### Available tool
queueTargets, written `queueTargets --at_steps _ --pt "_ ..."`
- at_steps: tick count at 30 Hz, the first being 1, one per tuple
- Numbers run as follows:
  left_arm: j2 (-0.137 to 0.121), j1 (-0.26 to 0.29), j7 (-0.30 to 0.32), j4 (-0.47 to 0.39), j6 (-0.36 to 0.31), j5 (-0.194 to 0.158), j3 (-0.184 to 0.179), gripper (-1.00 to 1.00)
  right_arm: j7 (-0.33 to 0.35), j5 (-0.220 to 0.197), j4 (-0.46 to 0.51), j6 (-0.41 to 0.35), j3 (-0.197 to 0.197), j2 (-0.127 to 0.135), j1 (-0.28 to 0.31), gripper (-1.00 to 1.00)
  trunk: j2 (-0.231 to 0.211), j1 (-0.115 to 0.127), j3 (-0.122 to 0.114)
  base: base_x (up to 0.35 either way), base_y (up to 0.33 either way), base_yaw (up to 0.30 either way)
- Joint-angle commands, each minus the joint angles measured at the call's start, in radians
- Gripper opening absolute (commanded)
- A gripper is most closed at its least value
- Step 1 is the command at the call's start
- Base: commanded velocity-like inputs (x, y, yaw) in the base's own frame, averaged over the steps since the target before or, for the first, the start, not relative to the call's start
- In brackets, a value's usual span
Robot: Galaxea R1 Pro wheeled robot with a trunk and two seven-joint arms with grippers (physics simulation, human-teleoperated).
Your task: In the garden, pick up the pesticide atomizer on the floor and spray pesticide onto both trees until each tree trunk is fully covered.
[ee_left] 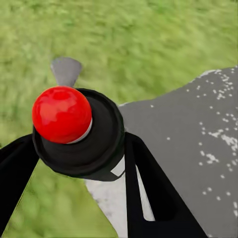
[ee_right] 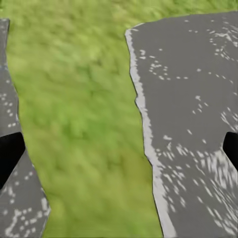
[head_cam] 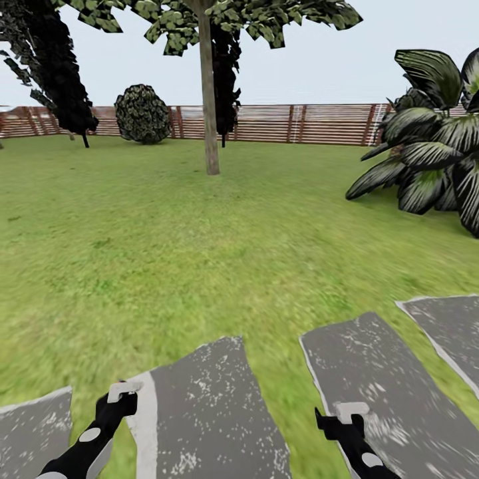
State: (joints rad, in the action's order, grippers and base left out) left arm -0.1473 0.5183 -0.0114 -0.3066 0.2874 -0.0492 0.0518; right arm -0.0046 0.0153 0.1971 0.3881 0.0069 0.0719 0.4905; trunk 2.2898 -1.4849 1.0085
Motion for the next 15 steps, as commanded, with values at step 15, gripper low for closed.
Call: queueTargets --at_steps 15 --pt "0.0 0.0 0.0 -0.001 0.0 0.0 -0.001 -1.0 0.001 0.002 -0.001 0.0 -0.001 0.001 -0.001 1.0 0.0 0.0 0.014 0.336 0.0 0.174"
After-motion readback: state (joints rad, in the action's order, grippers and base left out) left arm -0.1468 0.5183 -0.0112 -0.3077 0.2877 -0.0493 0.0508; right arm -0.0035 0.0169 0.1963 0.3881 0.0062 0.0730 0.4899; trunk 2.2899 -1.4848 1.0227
